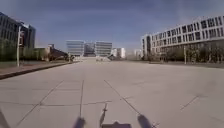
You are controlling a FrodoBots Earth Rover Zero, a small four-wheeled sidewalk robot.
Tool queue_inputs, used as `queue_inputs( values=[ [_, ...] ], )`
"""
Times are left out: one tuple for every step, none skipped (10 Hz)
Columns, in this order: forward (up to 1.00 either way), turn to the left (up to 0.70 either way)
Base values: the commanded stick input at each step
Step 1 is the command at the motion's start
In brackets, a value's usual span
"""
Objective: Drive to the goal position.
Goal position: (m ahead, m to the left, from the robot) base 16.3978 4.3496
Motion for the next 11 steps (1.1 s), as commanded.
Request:
queue_inputs(
  values=[
    [0.70,0.00],
    [0.70,0.00],
    [0.70,0.00],
    [0.70,0.00],
    [0.70,0.00],
    [0.70,0.00],
    [0.70,0.00],
    [0.70,0.00],
    [0.70,0.00],
    [0.70,0.00],
    [0.70,0.00]
  ],
)
